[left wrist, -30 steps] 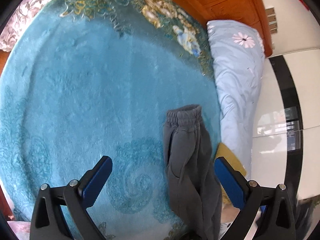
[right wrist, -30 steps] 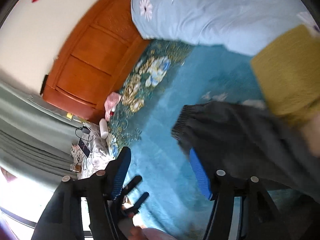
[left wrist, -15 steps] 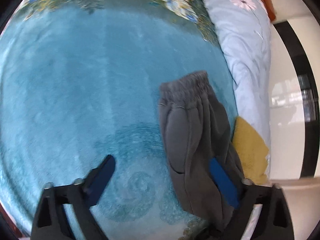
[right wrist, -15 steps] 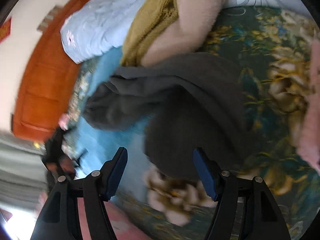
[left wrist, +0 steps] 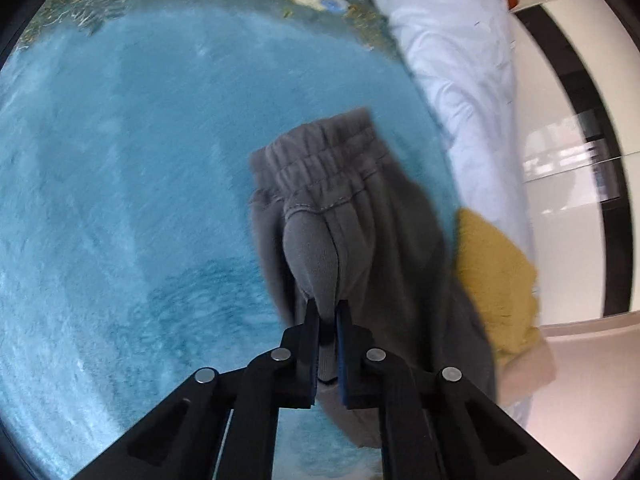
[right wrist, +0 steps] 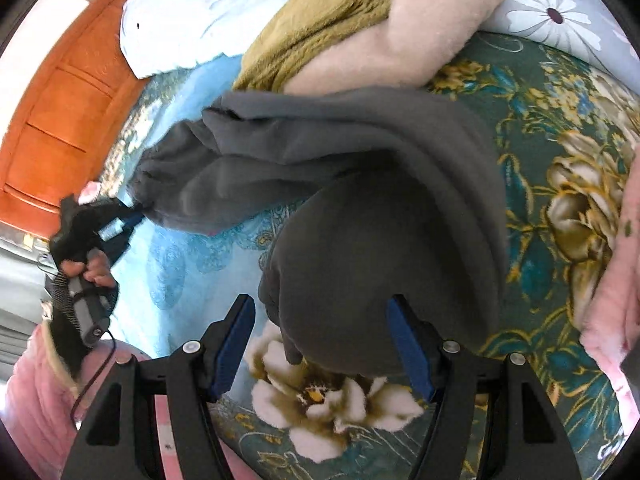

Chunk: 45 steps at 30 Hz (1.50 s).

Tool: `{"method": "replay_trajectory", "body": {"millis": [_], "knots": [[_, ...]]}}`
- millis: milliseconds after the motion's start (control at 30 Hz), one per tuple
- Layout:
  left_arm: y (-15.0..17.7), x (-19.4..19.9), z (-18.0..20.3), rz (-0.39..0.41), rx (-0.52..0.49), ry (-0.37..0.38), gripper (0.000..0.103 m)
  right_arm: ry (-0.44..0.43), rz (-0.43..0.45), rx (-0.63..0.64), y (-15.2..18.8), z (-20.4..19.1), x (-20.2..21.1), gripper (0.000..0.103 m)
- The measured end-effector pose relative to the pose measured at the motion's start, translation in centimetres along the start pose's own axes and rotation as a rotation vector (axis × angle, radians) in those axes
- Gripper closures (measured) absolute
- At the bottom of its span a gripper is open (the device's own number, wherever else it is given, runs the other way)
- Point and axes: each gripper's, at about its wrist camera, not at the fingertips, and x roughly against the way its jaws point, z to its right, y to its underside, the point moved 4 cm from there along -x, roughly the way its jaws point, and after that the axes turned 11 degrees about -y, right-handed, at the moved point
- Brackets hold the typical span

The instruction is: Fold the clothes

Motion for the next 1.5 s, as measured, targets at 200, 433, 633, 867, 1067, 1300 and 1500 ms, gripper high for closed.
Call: {"method": "replay_trajectory", "body": {"millis": [200, 433, 633, 867, 1067, 1300, 1500], "knots": [[-0.1, 4.3, 0.8, 0.124, -0.013, 0.15, 0.096, 0.069, -0.001, 0.109, -0.2, -2.7, -1.7, 0.034], [-0.2, 5.6, -0.4, 0.15, 0.039, 0.191, 0.096, 0.25, -0.025, 0.168, -0.4, -2.4, -2.7, 0.089], [-0.4, 5.7, 0.1, 0.152, 0.049, 0.216, 0.096, 0.292, 0.213, 0.194, -4.3, -2.5, 6.7, 0.101], [-1.0, 5.4, -2.4, 0.158, 0.202, 0.253, 0.096, 0.375, 0.551, 0.196, -7.9, -2.8, 20.6, 0.101], [-0.6, 3.1, -3.4, 0.07, 0.219, 0.124, 0.096, 0.46, 0.229, -0.088, -5.3, 9.0, 12.0, 0.101], [-0.8, 2.8, -3.2, 0.089, 0.209, 0.089, 0.096, 0.423, 0.314, -0.101, -3.7, 9.2, 14.1, 0.1], [-1.2, 6.7, -4.2, 0.24, 0.187, 0.023, 0.096, 0.387, 0.393, 0.043, -5.2, 4.5, 18.3, 0.1]]}}
